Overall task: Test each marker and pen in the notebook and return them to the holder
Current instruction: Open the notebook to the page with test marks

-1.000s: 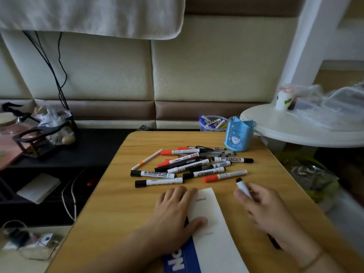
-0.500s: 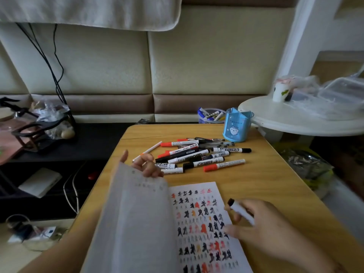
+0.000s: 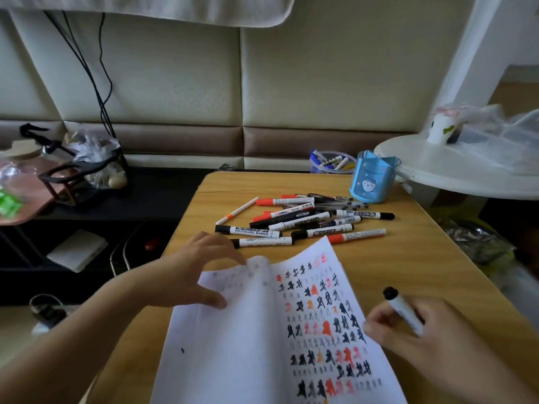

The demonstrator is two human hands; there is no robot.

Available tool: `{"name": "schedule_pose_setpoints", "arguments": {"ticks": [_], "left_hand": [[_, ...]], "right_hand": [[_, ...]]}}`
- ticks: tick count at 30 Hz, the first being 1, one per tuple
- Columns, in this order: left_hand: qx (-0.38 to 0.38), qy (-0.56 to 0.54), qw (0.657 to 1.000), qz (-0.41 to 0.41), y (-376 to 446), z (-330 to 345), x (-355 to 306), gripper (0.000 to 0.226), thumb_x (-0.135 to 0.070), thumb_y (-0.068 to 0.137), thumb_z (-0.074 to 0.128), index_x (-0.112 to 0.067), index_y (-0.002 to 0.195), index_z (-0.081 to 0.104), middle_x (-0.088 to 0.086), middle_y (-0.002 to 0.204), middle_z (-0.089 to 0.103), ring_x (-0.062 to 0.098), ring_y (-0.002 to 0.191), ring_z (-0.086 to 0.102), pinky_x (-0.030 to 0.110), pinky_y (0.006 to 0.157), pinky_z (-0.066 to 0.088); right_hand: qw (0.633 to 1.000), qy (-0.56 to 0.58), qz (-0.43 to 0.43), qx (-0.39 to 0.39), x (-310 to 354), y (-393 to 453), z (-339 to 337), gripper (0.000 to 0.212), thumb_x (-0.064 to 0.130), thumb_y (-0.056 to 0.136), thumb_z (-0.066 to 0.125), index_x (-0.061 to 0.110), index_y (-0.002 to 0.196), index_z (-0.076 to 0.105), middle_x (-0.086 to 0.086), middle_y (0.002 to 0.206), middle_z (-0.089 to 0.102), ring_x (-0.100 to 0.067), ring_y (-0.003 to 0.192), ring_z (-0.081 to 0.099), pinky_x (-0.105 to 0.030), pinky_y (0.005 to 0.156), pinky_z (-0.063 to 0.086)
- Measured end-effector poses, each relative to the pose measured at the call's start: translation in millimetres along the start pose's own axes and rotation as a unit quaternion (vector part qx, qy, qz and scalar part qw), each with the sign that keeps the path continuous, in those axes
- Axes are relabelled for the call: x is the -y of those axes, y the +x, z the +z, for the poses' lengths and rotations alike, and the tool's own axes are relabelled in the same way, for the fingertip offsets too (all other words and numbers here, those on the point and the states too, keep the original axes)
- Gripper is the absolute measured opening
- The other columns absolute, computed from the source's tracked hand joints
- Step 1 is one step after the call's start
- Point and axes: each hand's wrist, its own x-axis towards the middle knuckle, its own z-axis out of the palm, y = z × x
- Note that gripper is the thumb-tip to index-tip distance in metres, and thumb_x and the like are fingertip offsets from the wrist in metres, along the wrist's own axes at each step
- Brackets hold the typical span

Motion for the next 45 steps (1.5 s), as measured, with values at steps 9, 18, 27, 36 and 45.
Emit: {"name": "schedule_pose_setpoints", "arguments": {"ticks": [9, 18, 27, 36, 45], "left_hand": [[0.014, 0.016, 0.999, 0.047, -3.8, 15.1, -40.0, 0.046, -0.045, 0.092, 0.06, -0.053, 0.132, 0.041, -0.029, 0.117, 0.044, -0.005, 0.102, 0.048, 0.022, 0.088, 0.045], [0.044, 0.196, 0.979, -0.039, 5.3, 33.3, -40.1, 0.097, -0.075, 0.074, 0.057, -0.054, 0.148, -0.002, -0.015, 0.148, 0.019, 0.011, 0.132, 0.025, 0.033, 0.108, 0.03], [0.042, 0.233, 0.971, -0.037, 9.4, 41.2, -47.8, 0.082, -0.07, 0.088, 0.042, -0.045, 0.152, -0.001, -0.008, 0.151, 0.015, 0.017, 0.133, 0.023, 0.034, 0.109, 0.028], [0.059, 0.205, 0.976, -0.044, -2.7, 40.4, -28.6, 0.089, -0.086, 0.08, 0.03, -0.048, 0.15, -0.01, -0.007, 0.145, 0.019, 0.017, 0.133, 0.019, 0.037, 0.112, 0.022], [-0.011, 0.1, 0.978, -0.184, -27.1, 44.1, 10.7, 0.14, -0.101, 0.05, 0.04, -0.028, 0.15, -0.027, -0.012, 0.162, -0.007, 0.006, 0.146, -0.014, 0.043, 0.118, -0.008]], "right_hand": [[0.992, -0.105, 0.062, -0.024, -18.0, 18.1, 14.8, 0.02, 0.035, 0.07, 0.084, 0.024, 0.068, 0.067, 0.002, 0.066, 0.068, -0.021, 0.07, 0.068, -0.038, 0.063, 0.053], [0.962, -0.266, 0.023, -0.049, -20.1, 31.5, 28.7, 0.047, 0.058, 0.08, 0.065, 0.04, 0.123, 0.06, 0.02, 0.094, 0.054, -0.001, 0.073, 0.057, -0.019, 0.057, 0.046], [0.939, -0.34, -0.005, -0.047, -9.7, 43.9, 14.6, 0.042, 0.062, 0.086, 0.055, 0.033, 0.116, 0.062, 0.025, 0.119, 0.036, -0.001, 0.073, 0.057, -0.018, 0.056, 0.049], [0.945, -0.321, -0.05, 0.04, -0.6, 25.9, 14.7, 0.047, 0.061, 0.094, 0.039, 0.049, 0.14, 0.039, 0.038, 0.148, 0.022, 0.007, 0.123, 0.046, -0.019, 0.1, 0.041], [0.96, -0.271, -0.048, 0.045, -2.6, 31.6, 7.1, 0.086, 0.078, 0.067, 0.055, 0.063, 0.14, 0.013, 0.045, 0.134, 0.009, 0.007, 0.127, 0.039, -0.026, 0.107, 0.039]]}}
